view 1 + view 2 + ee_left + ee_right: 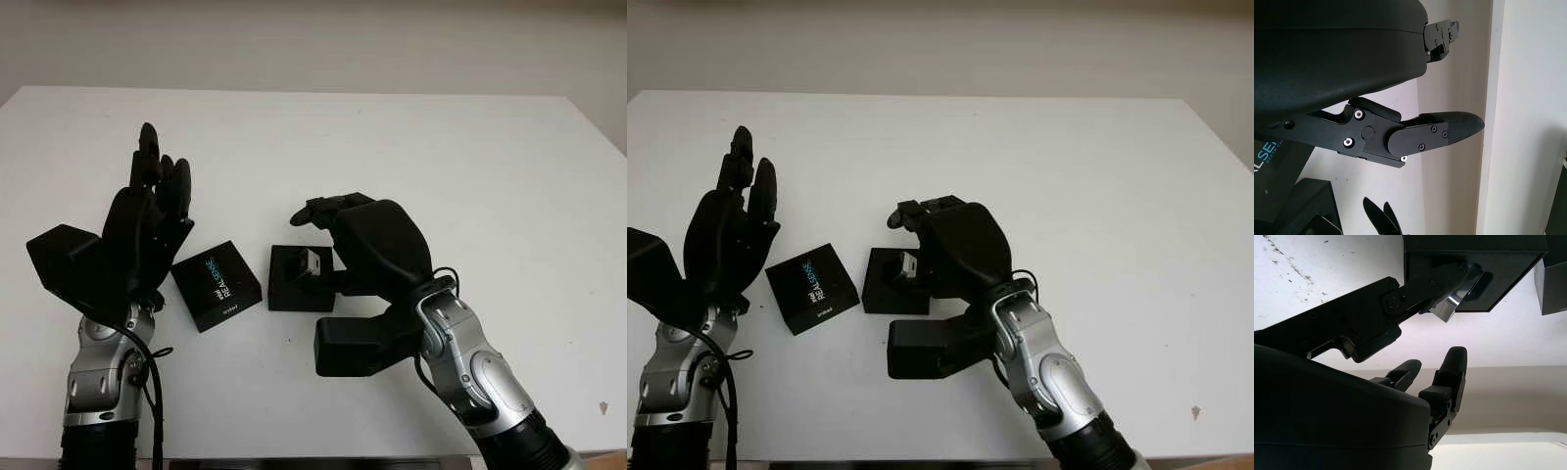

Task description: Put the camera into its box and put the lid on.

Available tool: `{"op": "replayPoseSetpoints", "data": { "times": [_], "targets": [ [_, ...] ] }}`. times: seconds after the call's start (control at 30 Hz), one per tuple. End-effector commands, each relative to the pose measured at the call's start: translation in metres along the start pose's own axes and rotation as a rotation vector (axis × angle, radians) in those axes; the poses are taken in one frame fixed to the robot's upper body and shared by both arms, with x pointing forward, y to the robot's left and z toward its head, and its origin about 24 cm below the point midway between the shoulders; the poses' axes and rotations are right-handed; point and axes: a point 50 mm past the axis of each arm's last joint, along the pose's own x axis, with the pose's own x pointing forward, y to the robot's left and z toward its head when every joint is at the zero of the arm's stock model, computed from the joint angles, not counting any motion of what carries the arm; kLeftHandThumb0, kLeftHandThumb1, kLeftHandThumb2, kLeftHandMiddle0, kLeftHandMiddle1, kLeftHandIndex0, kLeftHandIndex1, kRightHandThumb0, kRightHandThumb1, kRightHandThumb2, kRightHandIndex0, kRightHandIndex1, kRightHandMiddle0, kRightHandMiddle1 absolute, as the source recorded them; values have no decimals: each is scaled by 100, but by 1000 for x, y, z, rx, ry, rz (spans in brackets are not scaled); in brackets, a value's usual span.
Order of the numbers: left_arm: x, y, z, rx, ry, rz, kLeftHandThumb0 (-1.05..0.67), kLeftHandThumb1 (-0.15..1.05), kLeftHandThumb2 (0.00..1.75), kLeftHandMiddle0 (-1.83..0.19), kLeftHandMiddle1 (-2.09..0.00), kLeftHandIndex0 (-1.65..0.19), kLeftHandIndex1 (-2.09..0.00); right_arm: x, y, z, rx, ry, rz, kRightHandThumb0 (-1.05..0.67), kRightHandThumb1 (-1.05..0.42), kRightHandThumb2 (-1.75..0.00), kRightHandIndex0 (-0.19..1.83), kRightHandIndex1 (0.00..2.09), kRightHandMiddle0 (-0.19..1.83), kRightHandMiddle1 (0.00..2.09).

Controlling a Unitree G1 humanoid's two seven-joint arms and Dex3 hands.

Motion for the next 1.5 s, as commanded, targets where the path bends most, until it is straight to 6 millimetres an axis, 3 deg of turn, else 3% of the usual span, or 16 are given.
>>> {"op": "replayPoseSetpoints", "data": {
  "times": [0.0,0.43,0.77,1.13,1.23,1.37,1.47],
  "targets": [
    [1,1,4,13,-17,-2,-60,105,54,19,0,19,0,1,-3,1,-19,-10,-2,-68,-86,-5,45,32,42,73],
    [0,1,4,3,-23,1,-59,105,52,19,0,19,0,0,0,4,-82,11,28,-67,-85,-5,46,33,54,86],
    [0,1,5,6,-22,2,-60,105,52,19,0,19,0,0,3,5,-150,32,39,-64,-85,-5,51,28,50,126],
    [-1,0,5,5,-20,2,-59,105,52,19,0,19,0,-3,6,5,-131,26,56,-62,-86,-6,57,28,55,132],
    [-1,0,5,10,-21,-3,-60,105,54,19,0,19,0,-3,8,4,-72,12,59,-52,-86,-6,59,30,55,134],
    [-1,0,5,6,-23,7,-60,105,52,19,0,19,0,-2,10,2,-2,-10,69,-36,-90,-6,63,35,59,127],
    [-1,0,5,5,-26,9,-60,105,52,19,0,19,0,-1,13,0,23,-42,82,-34,-89,-5,47,74,62,127]
  ]
}}
